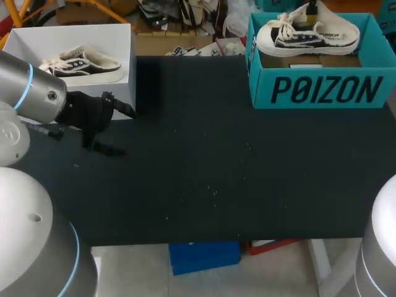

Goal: Take the shoe out of the shoebox, open the shoe tongue, remove and reinsert the insole, then place the shoe into the shoebox

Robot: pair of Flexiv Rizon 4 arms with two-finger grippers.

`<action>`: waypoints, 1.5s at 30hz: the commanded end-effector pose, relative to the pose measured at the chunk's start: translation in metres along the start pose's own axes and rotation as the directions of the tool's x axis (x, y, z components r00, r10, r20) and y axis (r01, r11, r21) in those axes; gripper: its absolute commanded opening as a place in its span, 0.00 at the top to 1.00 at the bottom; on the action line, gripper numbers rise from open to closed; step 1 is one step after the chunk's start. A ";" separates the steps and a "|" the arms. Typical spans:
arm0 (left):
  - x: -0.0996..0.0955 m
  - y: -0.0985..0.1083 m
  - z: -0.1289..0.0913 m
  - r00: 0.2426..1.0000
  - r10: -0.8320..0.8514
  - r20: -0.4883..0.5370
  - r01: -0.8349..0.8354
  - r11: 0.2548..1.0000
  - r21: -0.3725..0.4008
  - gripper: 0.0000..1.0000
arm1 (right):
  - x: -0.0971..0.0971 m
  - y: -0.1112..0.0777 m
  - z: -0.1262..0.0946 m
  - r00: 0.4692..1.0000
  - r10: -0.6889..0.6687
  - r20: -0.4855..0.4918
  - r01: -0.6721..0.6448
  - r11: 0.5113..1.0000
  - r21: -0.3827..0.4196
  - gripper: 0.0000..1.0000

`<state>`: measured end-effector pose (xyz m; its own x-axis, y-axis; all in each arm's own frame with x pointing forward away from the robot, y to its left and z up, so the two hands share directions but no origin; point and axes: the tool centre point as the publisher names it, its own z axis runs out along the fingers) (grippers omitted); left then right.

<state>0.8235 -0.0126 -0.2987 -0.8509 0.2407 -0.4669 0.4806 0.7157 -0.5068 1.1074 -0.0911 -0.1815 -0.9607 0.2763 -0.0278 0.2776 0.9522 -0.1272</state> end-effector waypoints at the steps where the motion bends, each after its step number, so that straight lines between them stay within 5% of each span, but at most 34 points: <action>1: 0.001 0.000 0.001 1.000 0.003 0.006 -0.003 1.000 0.000 0.00 | -0.007 -0.009 0.012 1.000 0.007 -0.029 -0.008 1.000 -0.022 1.00; 13: 0.001 0.000 0.001 1.000 0.003 0.006 -0.003 1.000 0.000 0.00 | -0.020 -0.029 0.033 0.998 0.021 -0.053 -0.023 0.999 -0.039 1.00; 35: 0.001 0.000 0.001 1.000 0.003 0.006 -0.003 1.000 0.000 0.00 | -0.037 -0.031 0.073 0.994 0.005 -0.111 -0.016 0.995 -0.094 1.00; 45: 0.001 0.000 0.001 1.000 0.003 0.006 -0.003 1.000 0.000 0.00 | -0.047 -0.036 0.062 0.995 0.014 -0.094 -0.023 0.995 -0.097 1.00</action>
<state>0.8234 -0.0125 -0.2987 -0.8509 0.2407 -0.4670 0.4806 0.7157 -0.5068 1.1396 -0.1464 -0.2444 -0.9519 0.3008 0.0590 0.2998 0.9537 -0.0248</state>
